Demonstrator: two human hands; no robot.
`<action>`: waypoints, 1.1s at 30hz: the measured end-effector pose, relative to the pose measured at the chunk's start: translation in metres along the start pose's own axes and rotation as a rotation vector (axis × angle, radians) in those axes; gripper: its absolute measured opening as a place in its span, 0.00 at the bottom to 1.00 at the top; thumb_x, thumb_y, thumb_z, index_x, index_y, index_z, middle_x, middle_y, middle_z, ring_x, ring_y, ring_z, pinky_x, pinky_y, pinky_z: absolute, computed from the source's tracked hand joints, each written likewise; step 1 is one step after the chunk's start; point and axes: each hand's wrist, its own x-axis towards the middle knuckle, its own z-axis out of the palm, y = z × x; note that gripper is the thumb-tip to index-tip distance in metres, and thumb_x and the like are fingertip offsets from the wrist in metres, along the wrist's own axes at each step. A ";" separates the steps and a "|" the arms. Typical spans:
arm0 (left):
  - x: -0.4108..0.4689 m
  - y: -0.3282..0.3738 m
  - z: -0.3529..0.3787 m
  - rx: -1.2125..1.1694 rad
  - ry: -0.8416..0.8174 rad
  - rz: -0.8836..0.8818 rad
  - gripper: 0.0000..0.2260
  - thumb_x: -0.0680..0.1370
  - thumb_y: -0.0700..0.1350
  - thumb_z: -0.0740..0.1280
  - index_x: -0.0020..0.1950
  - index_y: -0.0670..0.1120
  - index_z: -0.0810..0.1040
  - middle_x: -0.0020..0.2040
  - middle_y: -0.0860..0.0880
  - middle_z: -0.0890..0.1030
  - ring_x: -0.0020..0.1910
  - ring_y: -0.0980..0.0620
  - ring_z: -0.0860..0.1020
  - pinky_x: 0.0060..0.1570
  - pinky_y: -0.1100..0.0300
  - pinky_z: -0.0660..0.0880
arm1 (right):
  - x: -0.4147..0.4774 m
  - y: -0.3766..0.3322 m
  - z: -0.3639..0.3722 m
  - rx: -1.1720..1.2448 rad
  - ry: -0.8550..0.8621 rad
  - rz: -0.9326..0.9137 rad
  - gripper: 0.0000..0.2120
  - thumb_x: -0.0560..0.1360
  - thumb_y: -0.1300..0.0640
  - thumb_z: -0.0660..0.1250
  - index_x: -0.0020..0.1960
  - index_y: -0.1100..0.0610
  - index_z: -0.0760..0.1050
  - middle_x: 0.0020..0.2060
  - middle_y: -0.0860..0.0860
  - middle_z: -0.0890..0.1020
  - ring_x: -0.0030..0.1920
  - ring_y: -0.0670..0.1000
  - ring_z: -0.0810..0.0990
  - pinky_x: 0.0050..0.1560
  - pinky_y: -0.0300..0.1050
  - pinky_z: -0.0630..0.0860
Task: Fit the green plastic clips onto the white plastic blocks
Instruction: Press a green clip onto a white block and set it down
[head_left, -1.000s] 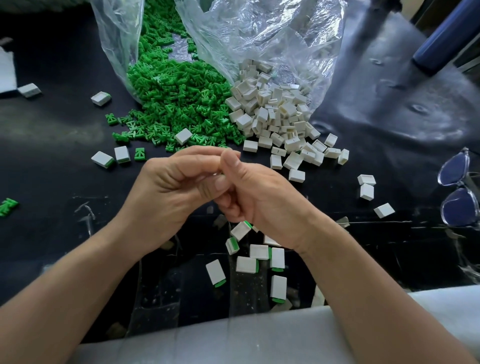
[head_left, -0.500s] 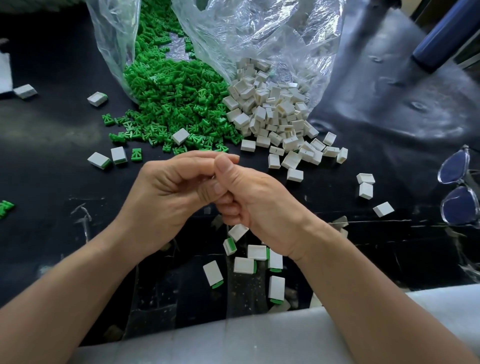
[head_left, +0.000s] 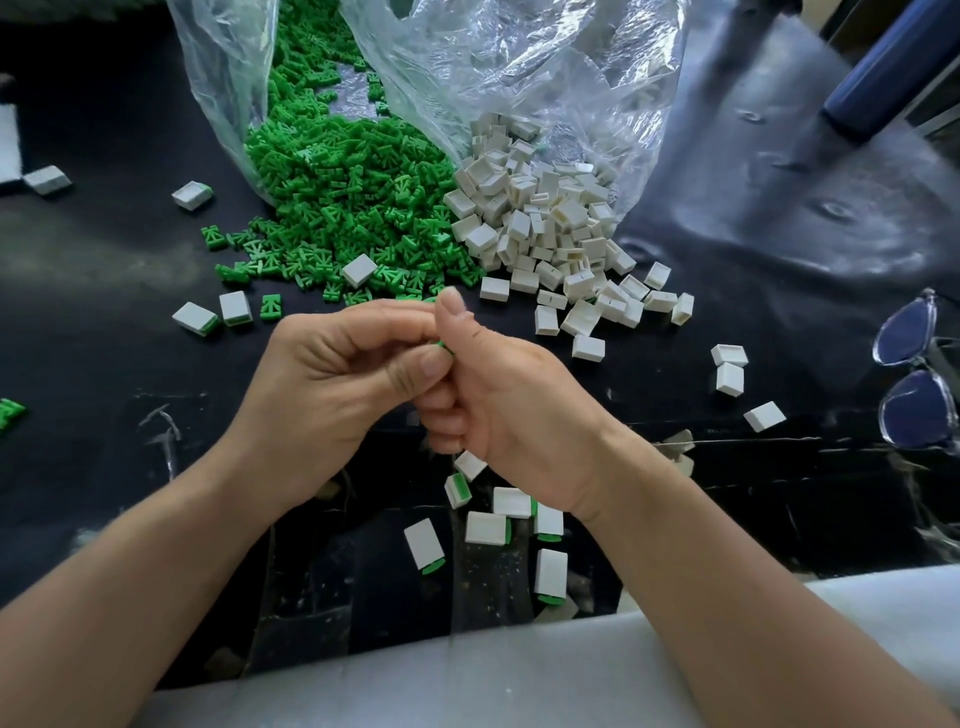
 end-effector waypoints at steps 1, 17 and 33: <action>0.000 -0.002 -0.001 0.004 0.006 0.000 0.08 0.71 0.43 0.67 0.49 0.45 0.79 0.38 0.55 0.83 0.39 0.58 0.80 0.45 0.52 0.78 | 0.001 -0.001 0.000 0.031 -0.033 0.012 0.27 0.75 0.40 0.49 0.56 0.60 0.73 0.29 0.47 0.63 0.29 0.45 0.60 0.32 0.39 0.59; -0.002 0.005 -0.001 -0.023 0.016 -0.067 0.09 0.67 0.44 0.70 0.46 0.49 0.80 0.33 0.55 0.82 0.34 0.60 0.80 0.39 0.61 0.78 | 0.001 -0.002 -0.001 0.120 -0.002 0.146 0.19 0.69 0.38 0.55 0.35 0.53 0.62 0.24 0.46 0.62 0.25 0.44 0.58 0.29 0.38 0.56; -0.003 0.005 0.003 -0.023 0.086 -0.083 0.07 0.66 0.41 0.67 0.43 0.43 0.81 0.31 0.54 0.81 0.32 0.58 0.79 0.37 0.59 0.78 | 0.000 0.004 0.011 0.111 0.183 0.021 0.15 0.77 0.48 0.58 0.34 0.52 0.61 0.25 0.48 0.56 0.27 0.47 0.53 0.32 0.43 0.49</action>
